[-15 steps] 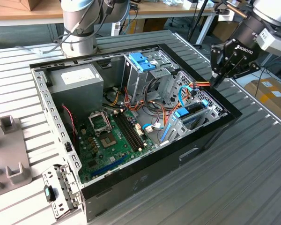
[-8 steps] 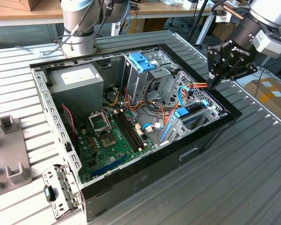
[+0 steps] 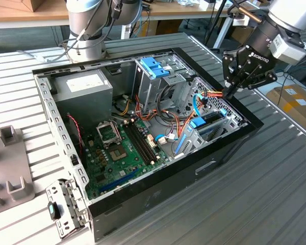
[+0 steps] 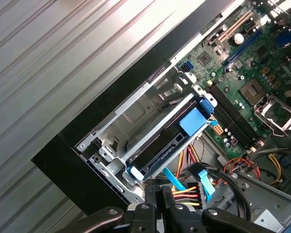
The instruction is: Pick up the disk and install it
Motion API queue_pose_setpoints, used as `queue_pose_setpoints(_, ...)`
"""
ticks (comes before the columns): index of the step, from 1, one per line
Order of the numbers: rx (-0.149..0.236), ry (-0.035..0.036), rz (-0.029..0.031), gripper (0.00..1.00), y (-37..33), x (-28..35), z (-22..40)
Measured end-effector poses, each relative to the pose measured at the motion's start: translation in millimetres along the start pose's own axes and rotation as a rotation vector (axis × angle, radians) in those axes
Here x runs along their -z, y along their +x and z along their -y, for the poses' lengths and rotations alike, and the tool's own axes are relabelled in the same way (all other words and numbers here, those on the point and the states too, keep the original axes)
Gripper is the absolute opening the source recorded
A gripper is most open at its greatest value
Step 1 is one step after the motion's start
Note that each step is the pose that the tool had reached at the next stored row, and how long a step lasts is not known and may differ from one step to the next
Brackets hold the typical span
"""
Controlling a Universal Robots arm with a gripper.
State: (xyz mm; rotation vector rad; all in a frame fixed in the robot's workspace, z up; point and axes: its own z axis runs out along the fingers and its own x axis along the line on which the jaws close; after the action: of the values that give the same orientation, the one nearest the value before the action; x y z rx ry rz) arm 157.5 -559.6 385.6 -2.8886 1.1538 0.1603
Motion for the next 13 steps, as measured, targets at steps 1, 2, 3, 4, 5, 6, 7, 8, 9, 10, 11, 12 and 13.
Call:
queue_pose_setpoints(1,-0.005,0.0005,0.0001,0.17,-0.5,-0.3,-0.5)
queue_pose_setpoints(2,-0.010,0.0011,0.0001,0.17,-1.2,-0.6,-1.2)
queue_pose_setpoints(3,-0.016,0.0017,0.0002,0.17,-2.0,-0.9,-2.0)
queue_pose_setpoints(4,-0.020,0.0021,0.0003,0.17,-2.5,-1.2,-2.5)
queue_pose_setpoints(5,-0.026,0.0028,0.0004,0.17,-3.5,-1.6,-3.5)
queue_pose_setpoints(6,-0.032,0.0034,0.0004,0.17,-4.5,-1.9,-4.4)
queue_pose_setpoints(7,-0.036,0.0038,0.0005,0.17,-5.1,-2.2,-5.0)
queue_pose_setpoints(8,-0.041,0.0044,0.0006,0.17,-6.0,-2.6,-5.9)
queue_pose_setpoints(9,-0.045,0.0048,0.0006,0.17,-6.6,-2.8,-6.5)
queue_pose_setpoints(10,-0.048,0.0051,0.0007,0.17,-7.2,-3.1,-7.1)
queue_pose_setpoints(11,-0.054,0.0057,0.0007,0.17,-8.1,-3.4,-8.0)
queue_pose_setpoints(12,-0.060,0.0065,0.0009,0.17,-9.2,-3.9,-9.1)
queue_pose_setpoints(13,-0.065,0.0070,0.0009,0.17,-10.0,-4.2,-9.8)
